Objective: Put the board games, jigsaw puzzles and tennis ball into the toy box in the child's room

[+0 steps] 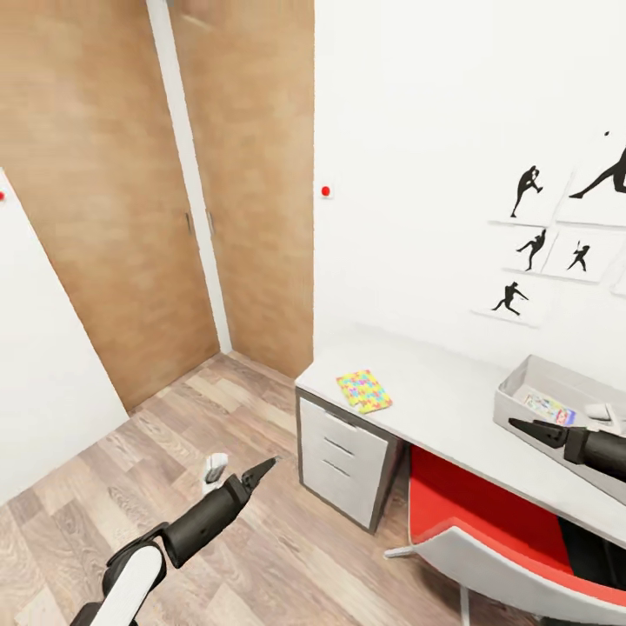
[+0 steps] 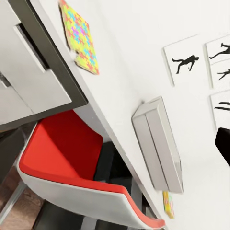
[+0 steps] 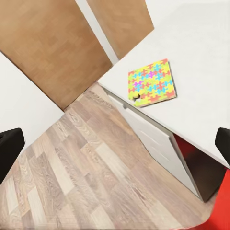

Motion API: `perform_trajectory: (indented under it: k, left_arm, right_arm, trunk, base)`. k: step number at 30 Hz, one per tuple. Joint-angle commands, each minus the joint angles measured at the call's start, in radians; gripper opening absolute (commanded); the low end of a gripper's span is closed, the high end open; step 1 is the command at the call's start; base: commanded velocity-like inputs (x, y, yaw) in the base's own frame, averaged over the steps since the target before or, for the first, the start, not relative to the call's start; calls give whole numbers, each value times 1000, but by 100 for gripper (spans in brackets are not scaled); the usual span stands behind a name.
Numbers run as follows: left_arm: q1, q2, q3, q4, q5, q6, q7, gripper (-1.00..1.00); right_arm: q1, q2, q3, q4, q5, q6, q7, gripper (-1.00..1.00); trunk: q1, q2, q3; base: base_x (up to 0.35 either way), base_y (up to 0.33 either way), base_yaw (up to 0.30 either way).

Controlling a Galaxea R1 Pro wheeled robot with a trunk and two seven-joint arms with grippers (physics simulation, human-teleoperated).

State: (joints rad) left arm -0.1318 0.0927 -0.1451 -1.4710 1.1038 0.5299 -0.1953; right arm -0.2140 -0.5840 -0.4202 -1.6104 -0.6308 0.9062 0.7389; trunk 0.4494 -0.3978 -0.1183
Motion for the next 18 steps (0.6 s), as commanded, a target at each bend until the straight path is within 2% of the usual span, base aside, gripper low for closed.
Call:
perform_trajectory:
  k: [1, 9, 18]
  left_arm:
    - [6, 1, 2, 13, 3, -5, -6, 100]
    - [24, 2, 38, 92, -5, -33, -27, 100]
    - [32, 2, 126, 226, -8, -74, -98, 100]
  right_arm:
    - [-1, 1, 3, 0, 0, 4, 1, 100]
    - [-3, 4, 35, 0, 0, -3, -8, 100]
    - [-4, 5, 61, 0, 0, -8, -11, 100]
  trunk:
    - [1, -2, -2]
    - [1, -2, -1]
    - [1, -2, 0]
  base:
    - [0, 0, 283]
    - [0, 0, 284]
    - [0, 0, 286]
